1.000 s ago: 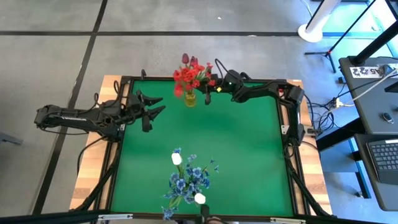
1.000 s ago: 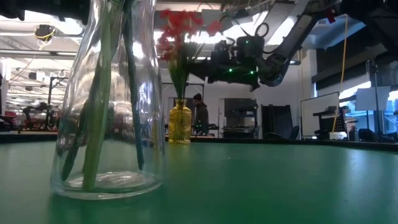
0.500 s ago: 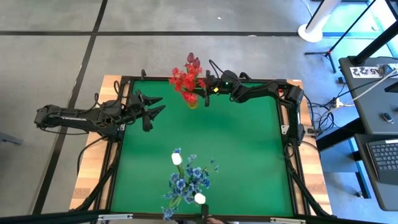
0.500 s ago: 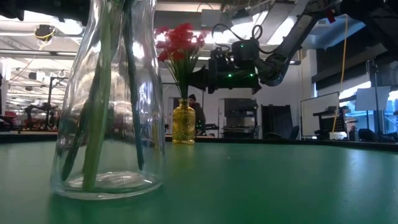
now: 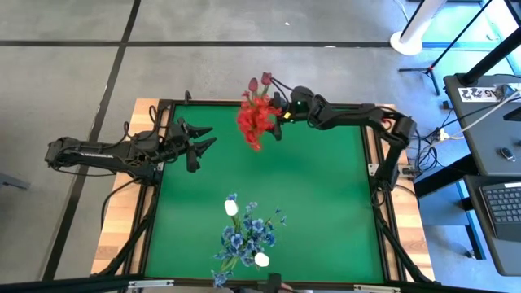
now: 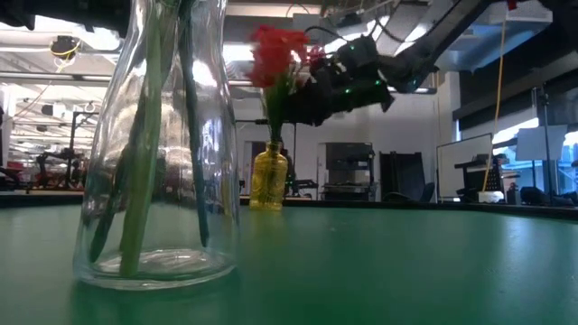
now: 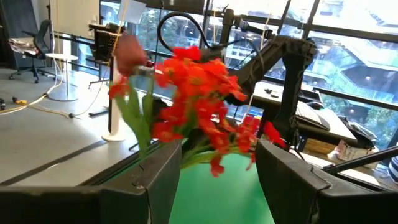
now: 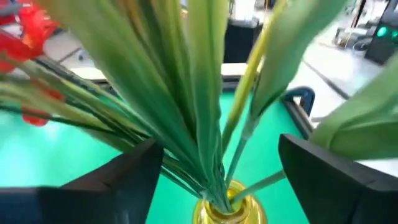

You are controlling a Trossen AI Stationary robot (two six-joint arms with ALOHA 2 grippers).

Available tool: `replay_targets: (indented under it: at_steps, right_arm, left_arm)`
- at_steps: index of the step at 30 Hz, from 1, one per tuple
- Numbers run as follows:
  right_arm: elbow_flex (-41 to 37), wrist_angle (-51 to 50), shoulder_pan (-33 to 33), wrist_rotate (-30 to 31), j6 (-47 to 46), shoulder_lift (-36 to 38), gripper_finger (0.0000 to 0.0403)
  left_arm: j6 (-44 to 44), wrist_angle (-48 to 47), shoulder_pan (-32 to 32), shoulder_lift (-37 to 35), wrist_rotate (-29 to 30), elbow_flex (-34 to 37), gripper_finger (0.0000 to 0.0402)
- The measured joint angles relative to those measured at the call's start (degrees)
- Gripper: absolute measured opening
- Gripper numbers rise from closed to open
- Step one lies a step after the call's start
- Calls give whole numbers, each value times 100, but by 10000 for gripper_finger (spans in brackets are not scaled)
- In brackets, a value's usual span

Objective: Sort flowers into vase by color
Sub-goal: Put the red flowers into the yellow vase, then return to Home Position

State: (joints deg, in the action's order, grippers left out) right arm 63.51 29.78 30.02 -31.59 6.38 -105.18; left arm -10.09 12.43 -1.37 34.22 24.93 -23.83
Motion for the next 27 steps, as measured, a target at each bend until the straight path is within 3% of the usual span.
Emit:
replay_targets:
  at_steps: [4,17,27]
  right_arm:
    - [-2,-549,0,-8,143,303,336]
    - [44,-281,0,313,161,397,340]
    - [487,-1610,0,422,611,395,340]
  left_arm:
    - [14,-2,0,0,0,0,202]
    - [149,-37,0,0,7,0,202]
    - [152,-42,0,0,15,0,202]
